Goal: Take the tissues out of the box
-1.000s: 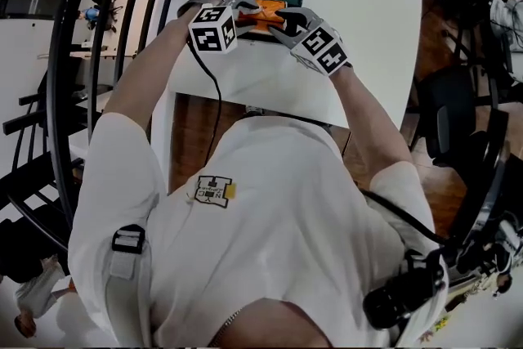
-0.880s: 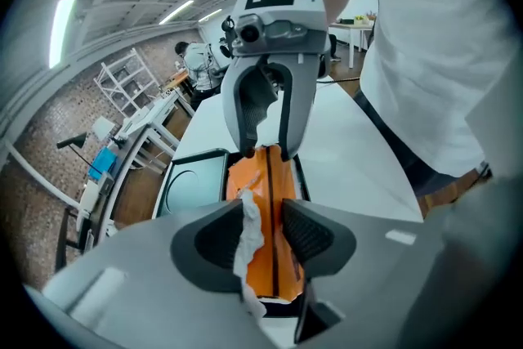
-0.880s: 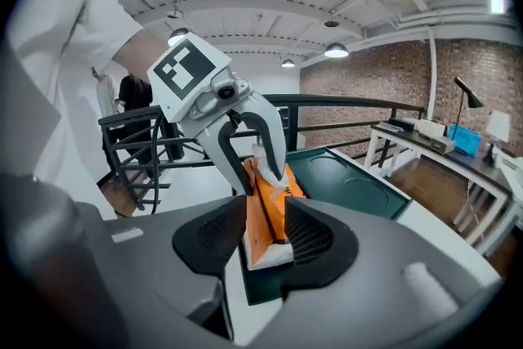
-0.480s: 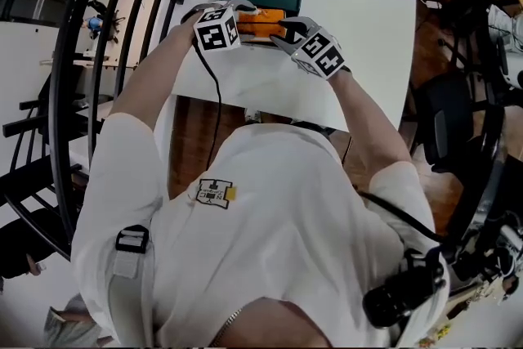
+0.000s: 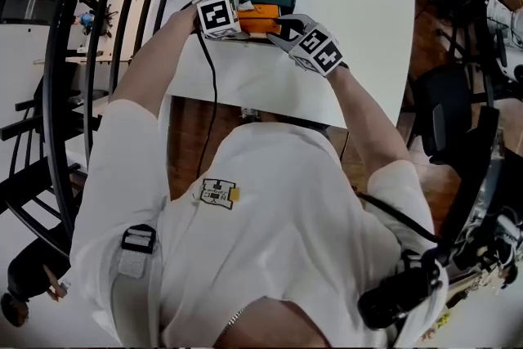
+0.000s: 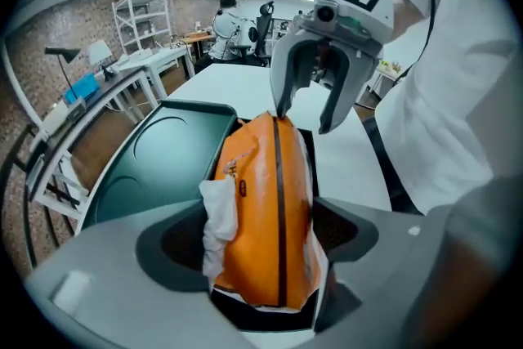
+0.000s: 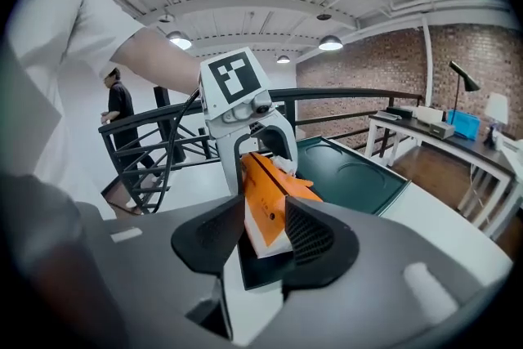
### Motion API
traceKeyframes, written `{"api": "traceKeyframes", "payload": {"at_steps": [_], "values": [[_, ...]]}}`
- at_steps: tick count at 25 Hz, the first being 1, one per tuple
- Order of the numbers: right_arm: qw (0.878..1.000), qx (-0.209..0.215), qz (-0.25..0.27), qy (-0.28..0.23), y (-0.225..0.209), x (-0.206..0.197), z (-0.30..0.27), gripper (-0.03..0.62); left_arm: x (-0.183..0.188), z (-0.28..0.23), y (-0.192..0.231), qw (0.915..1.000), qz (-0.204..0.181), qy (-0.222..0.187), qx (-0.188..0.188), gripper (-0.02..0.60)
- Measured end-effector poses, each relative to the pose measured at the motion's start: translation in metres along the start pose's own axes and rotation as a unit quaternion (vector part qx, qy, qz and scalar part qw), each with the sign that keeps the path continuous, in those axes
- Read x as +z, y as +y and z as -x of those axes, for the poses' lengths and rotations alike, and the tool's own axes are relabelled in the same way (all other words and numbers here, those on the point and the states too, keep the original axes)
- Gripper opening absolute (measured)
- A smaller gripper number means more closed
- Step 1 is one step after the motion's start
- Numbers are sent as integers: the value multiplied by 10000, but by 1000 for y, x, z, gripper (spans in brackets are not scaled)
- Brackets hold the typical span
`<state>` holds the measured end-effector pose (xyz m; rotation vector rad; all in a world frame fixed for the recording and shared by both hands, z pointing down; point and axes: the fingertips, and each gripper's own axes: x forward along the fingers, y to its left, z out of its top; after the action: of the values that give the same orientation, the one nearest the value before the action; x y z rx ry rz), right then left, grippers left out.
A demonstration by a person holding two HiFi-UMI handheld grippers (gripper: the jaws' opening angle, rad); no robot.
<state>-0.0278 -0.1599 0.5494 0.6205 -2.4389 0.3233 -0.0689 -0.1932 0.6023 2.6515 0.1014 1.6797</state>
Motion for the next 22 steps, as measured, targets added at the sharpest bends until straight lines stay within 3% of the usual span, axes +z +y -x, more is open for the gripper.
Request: {"api": "traceKeyframes", "payload": {"at_steps": [8, 17, 22], "values": [[9997, -62, -191, -129, -5, -2, 2, 126, 1, 2, -7, 9999, 40, -53, -112, 276], [9998, -123, -116, -144, -2, 1, 10, 123, 21, 29, -19, 9972, -689, -98, 287, 250], [9982, -318, 71, -497, 10, 20, 30, 110, 36, 56, -30, 9889, -1221, -218, 821, 247]]}}
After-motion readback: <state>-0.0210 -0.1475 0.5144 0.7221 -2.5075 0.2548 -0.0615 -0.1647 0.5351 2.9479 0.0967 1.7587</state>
